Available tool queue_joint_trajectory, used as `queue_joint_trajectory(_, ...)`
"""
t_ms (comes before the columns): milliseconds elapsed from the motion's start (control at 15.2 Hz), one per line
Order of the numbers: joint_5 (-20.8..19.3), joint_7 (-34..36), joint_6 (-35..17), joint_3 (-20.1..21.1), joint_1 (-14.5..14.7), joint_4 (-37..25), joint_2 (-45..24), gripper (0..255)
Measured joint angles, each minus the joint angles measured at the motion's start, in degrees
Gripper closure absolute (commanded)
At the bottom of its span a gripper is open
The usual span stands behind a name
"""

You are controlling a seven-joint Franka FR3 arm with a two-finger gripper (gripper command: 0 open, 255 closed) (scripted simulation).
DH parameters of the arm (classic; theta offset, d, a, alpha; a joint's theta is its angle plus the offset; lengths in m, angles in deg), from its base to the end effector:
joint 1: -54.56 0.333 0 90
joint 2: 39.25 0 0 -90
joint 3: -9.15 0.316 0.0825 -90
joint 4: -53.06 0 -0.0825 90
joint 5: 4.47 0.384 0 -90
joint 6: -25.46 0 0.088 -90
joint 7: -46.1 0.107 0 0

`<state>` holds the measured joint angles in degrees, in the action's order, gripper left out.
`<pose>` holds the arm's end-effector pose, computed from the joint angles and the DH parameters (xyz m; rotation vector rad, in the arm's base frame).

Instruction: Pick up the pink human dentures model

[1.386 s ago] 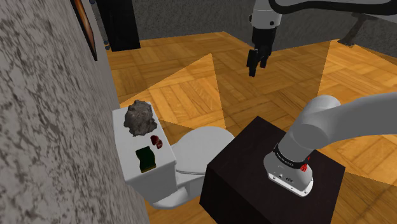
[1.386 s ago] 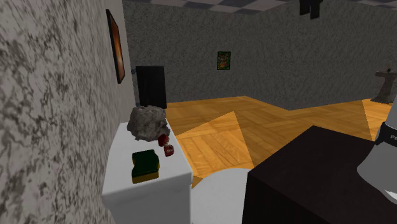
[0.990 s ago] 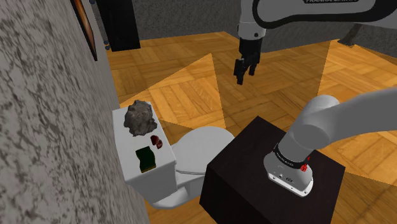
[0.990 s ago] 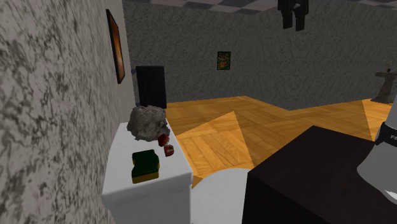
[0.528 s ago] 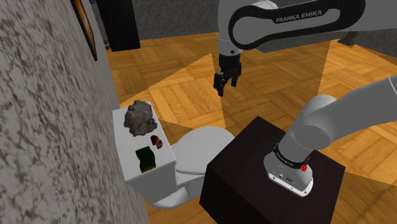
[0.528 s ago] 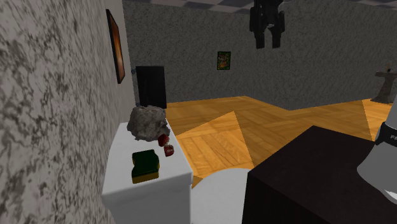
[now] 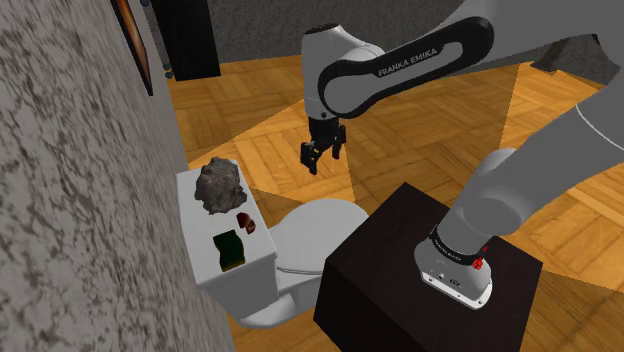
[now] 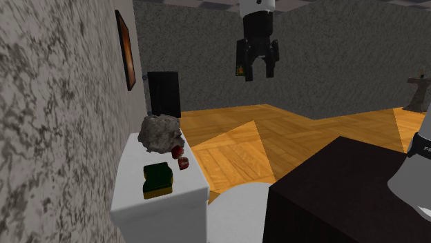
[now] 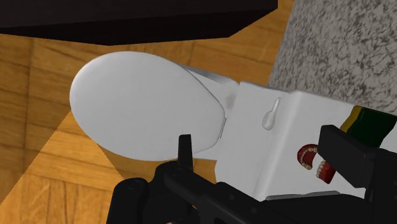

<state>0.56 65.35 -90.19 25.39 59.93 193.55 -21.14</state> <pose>0.3928 0.1614 0.4009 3.0830 -0.0322 -0.1789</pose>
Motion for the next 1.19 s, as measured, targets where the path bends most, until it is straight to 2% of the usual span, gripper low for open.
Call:
queue_joint_trajectory(396, -3.4, 8.0, -7.5, 3.9, 0.5, -6.2, -13.4, 0)
queue_joint_trajectory(660, -7.6, 14.1, -11.5, 5.3, 1.7, -11.5, -22.9, 0)
queue_joint_trajectory(924, -11.8, 19.2, -13.5, 5.2, 3.5, -17.7, -31.5, 0)
queue_joint_trajectory(1188, -16.1, 24.1, -14.5, 4.0, 6.7, -25.9, -41.1, 0)
